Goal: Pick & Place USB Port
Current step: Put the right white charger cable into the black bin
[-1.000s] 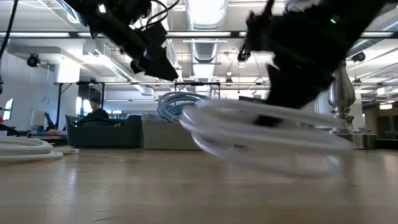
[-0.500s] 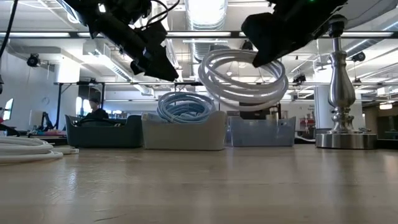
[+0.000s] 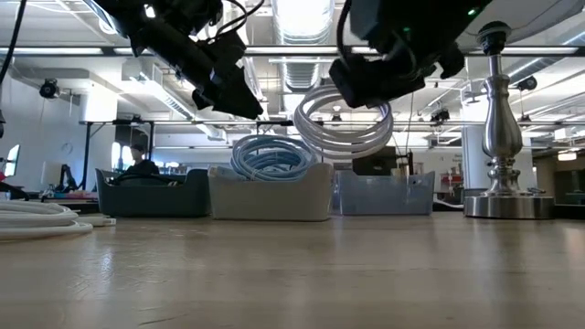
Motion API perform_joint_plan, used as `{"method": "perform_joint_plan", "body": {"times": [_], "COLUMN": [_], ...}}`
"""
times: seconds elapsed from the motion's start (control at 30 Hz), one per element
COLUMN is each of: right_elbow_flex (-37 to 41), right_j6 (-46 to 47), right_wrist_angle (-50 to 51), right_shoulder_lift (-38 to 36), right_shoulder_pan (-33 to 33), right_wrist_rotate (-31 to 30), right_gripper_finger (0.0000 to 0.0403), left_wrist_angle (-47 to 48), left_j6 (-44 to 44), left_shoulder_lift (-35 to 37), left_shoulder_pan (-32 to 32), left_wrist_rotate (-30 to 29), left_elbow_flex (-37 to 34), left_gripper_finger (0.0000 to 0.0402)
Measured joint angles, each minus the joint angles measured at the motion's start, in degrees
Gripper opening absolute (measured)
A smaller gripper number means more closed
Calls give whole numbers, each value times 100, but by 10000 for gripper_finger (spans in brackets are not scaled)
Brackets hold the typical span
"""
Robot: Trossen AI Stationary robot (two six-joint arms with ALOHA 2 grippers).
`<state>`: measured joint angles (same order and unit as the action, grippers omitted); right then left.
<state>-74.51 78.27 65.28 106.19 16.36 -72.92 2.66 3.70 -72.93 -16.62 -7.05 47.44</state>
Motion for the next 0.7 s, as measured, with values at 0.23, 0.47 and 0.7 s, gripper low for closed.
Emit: {"method": "perform_joint_plan", "body": {"times": [0.23,0.47,0.7], "right_elbow_flex": [1,3,3], "right_j6": [64,82,89], "right_wrist_angle": [3,2,-10], "right_shoulder_lift": [31,31,31], "right_shoulder_pan": [-533,-893,-1287], "right_wrist_rotate": [-290,-574,-736], "right_gripper_finger": [29,29,29], "left_wrist_angle": [0,0,0], "left_j6": [146,151,151], "left_shoulder_lift": [0,0,0], "left_shoulder_pan": [2,31,35], "left_wrist_rotate": [206,270,291], "left_elbow_flex": [0,0,0], "left_gripper_finger": [181,181,181]}}
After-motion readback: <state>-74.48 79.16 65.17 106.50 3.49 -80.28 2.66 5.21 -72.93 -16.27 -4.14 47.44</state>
